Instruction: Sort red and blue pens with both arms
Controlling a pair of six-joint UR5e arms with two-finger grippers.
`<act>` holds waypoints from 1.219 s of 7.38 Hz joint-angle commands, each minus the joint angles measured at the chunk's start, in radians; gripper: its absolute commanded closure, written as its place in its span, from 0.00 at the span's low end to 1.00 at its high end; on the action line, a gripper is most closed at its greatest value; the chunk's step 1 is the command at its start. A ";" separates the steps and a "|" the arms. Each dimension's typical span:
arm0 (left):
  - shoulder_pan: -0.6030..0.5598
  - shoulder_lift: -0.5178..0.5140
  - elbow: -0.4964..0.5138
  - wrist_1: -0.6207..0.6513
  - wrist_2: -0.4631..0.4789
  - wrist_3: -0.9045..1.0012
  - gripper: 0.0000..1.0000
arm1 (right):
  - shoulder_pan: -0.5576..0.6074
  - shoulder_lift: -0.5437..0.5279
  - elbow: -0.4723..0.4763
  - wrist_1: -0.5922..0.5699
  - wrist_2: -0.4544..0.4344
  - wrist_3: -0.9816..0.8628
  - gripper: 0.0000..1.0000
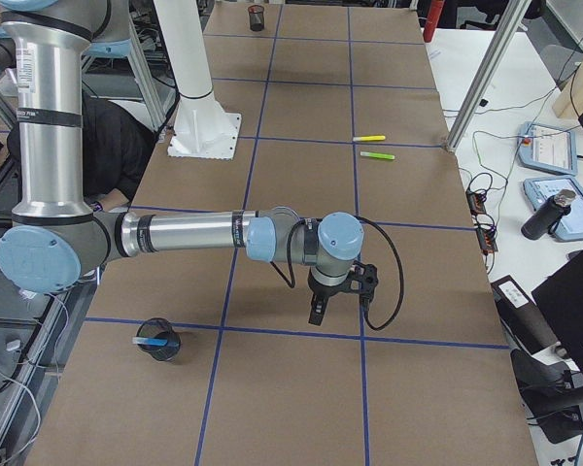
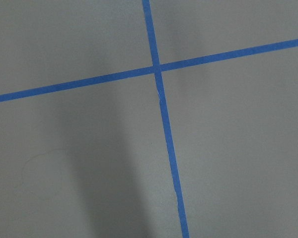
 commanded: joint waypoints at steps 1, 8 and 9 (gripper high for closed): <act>0.000 0.001 -0.006 -0.006 -0.001 0.000 0.00 | 0.000 0.001 0.012 0.000 0.003 -0.001 0.00; 0.000 -0.001 0.003 -0.013 -0.001 0.002 0.00 | 0.000 0.006 0.029 0.000 0.010 0.000 0.00; 0.000 -0.001 0.001 -0.013 -0.001 0.000 0.00 | 0.000 0.006 0.027 0.000 0.012 0.000 0.00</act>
